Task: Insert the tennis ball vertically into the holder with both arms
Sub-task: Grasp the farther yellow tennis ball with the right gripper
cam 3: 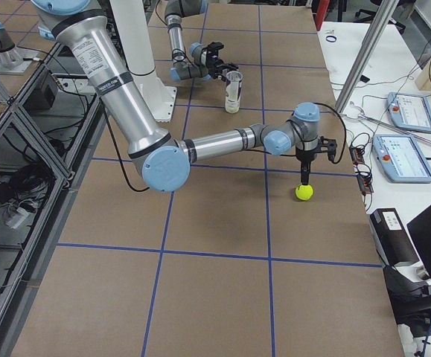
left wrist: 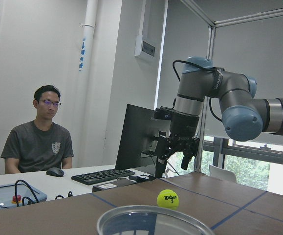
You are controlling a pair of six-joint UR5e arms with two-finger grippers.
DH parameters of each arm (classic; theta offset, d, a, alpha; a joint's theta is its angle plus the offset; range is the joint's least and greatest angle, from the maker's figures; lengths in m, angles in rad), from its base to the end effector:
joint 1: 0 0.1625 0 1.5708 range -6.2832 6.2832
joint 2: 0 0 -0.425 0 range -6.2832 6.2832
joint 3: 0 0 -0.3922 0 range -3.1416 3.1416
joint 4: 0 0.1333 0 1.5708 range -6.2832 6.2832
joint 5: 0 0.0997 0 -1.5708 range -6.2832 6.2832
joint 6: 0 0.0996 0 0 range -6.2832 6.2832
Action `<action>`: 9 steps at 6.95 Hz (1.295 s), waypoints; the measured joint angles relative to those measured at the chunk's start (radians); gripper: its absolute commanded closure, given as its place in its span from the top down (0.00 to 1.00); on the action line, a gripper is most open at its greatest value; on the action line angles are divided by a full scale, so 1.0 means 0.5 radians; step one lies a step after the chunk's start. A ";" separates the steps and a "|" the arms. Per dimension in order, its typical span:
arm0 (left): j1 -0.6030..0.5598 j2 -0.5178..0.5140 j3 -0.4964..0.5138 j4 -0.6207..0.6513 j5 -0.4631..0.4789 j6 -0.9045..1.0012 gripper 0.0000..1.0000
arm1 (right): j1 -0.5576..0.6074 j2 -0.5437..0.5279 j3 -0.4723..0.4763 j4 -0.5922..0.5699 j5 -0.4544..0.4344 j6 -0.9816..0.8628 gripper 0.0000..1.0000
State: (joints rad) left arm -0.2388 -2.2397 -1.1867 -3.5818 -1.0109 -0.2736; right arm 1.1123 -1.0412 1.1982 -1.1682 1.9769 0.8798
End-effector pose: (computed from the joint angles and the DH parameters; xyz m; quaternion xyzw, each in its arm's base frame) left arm 0.5749 -0.3316 0.2551 0.6904 0.5516 -0.0184 0.4677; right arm -0.2411 -0.7008 0.4926 0.0919 -0.3198 0.1424 0.9322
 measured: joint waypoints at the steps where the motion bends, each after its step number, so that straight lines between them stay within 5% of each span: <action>1: 0.000 0.001 -0.001 0.000 0.000 0.001 0.98 | -0.027 0.005 -0.095 0.104 -0.075 0.002 0.99; 6: 0.002 0.005 -0.010 0.000 0.002 0.003 0.98 | -0.114 0.005 -0.181 0.209 -0.125 0.005 0.99; 7: 0.000 0.005 -0.012 0.000 0.002 0.004 0.98 | -0.124 0.004 -0.204 0.230 -0.129 0.005 0.86; 8: -0.001 0.007 -0.014 0.000 0.002 0.005 0.98 | -0.130 0.003 -0.235 0.256 -0.132 0.005 0.33; 9: 0.000 0.008 -0.015 0.000 0.003 0.007 0.98 | -0.132 0.004 -0.257 0.273 -0.136 0.004 0.00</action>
State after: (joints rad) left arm -0.2390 -2.2356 -1.1943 -3.5818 -1.0095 -0.2701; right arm 1.0462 -1.0391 1.0696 -1.0315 1.9086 0.8820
